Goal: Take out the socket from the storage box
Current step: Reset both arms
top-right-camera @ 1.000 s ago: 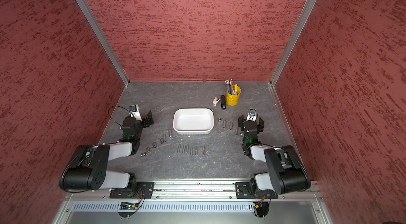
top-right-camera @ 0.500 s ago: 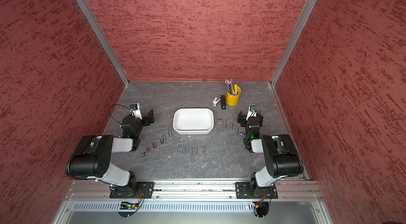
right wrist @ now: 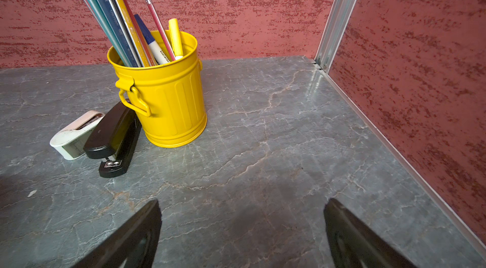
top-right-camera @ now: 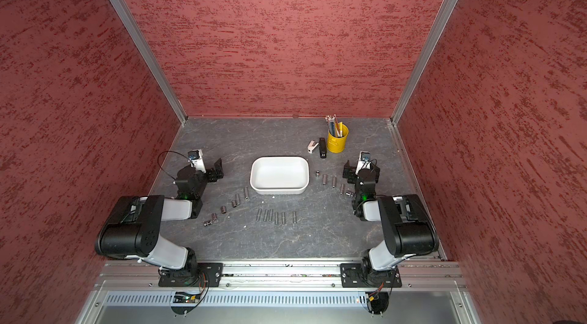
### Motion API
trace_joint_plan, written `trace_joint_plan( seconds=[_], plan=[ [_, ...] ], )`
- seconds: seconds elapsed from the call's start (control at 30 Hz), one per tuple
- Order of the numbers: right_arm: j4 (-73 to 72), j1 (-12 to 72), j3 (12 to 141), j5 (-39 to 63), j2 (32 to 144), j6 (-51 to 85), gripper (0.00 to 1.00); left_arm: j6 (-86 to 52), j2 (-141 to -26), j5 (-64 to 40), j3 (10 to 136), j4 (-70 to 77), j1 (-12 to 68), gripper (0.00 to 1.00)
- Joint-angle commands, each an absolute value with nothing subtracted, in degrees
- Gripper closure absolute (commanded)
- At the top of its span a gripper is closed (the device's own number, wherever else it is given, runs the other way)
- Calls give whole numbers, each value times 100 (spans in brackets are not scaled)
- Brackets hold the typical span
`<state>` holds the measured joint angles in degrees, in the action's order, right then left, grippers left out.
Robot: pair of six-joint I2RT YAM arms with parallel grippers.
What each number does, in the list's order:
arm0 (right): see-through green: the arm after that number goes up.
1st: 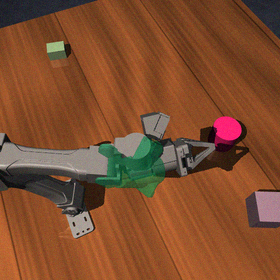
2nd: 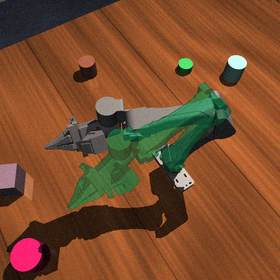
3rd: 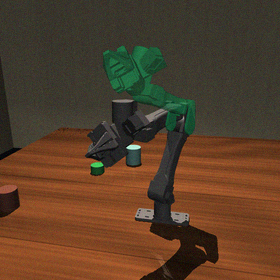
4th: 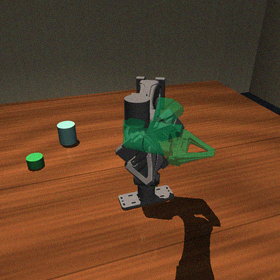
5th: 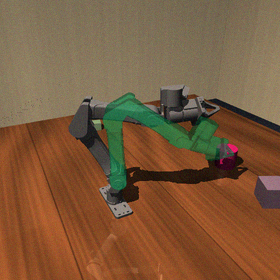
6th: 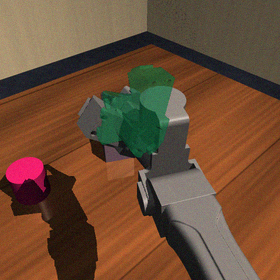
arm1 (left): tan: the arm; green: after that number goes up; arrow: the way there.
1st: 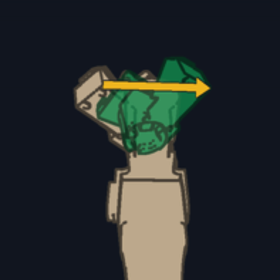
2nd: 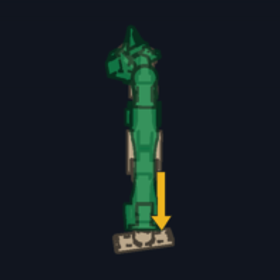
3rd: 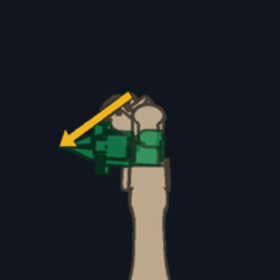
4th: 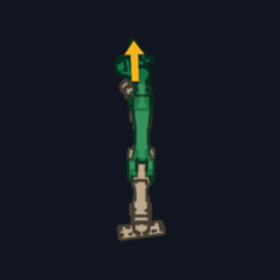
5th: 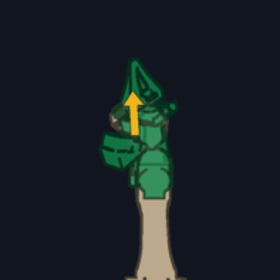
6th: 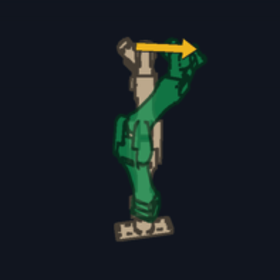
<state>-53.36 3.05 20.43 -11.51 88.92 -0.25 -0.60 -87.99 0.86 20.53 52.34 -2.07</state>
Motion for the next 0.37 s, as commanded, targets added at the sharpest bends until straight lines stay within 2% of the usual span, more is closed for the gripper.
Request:
trace_joint_plan(
  seconds=[0.0, 0.33],
  plan=[
    [-5502, 276, 2118, -1035, 8907, 25, 1, 0, -8804, 0, 2118, 5273, -186, 0],
    [-5541, 281, 2092, -1037, 8897, 20, 2, 0, -8801, 0, 2115, 5273, -185, 0]
  ],
)
